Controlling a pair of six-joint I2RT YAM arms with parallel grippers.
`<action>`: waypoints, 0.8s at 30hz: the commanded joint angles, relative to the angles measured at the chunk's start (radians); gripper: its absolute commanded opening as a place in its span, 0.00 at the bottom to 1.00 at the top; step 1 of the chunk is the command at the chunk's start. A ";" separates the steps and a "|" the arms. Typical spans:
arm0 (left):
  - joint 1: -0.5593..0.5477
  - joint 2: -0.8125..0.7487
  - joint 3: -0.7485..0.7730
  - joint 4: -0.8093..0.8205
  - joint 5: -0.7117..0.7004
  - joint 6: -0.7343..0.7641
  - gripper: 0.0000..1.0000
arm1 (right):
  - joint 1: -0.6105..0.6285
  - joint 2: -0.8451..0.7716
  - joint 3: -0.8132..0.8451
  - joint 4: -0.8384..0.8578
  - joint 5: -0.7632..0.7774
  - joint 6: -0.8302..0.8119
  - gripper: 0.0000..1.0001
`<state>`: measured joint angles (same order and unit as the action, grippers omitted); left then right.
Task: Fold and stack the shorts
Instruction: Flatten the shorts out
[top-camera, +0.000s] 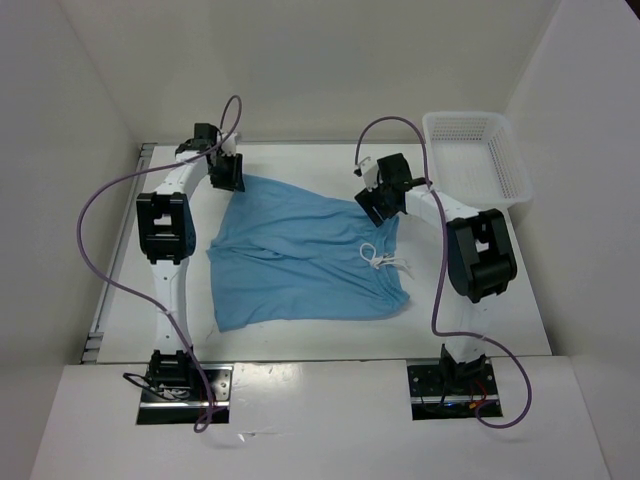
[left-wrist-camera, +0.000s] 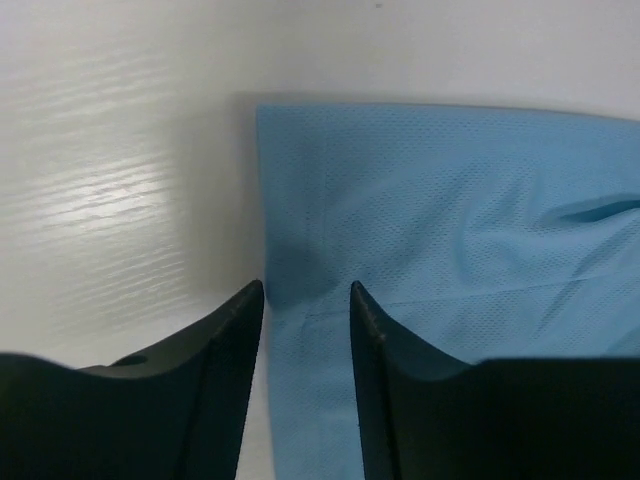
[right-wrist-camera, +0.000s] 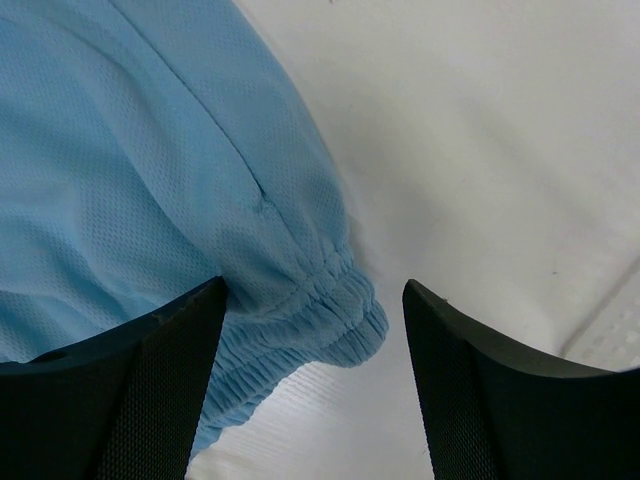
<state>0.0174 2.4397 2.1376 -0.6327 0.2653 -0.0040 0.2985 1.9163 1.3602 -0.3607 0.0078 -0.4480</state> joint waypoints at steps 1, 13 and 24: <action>-0.002 0.044 0.025 -0.030 0.066 0.004 0.47 | 0.007 -0.065 -0.027 0.012 0.008 -0.023 0.76; -0.002 -0.005 -0.051 -0.048 -0.003 0.004 0.24 | 0.007 -0.083 -0.046 0.031 0.027 -0.041 0.76; -0.013 -0.148 -0.019 -0.061 0.017 0.004 0.00 | 0.007 -0.092 -0.113 0.052 0.104 -0.090 0.75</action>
<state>0.0101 2.4104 2.1132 -0.6811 0.2668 -0.0040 0.2989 1.8748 1.2652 -0.3515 0.0780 -0.5087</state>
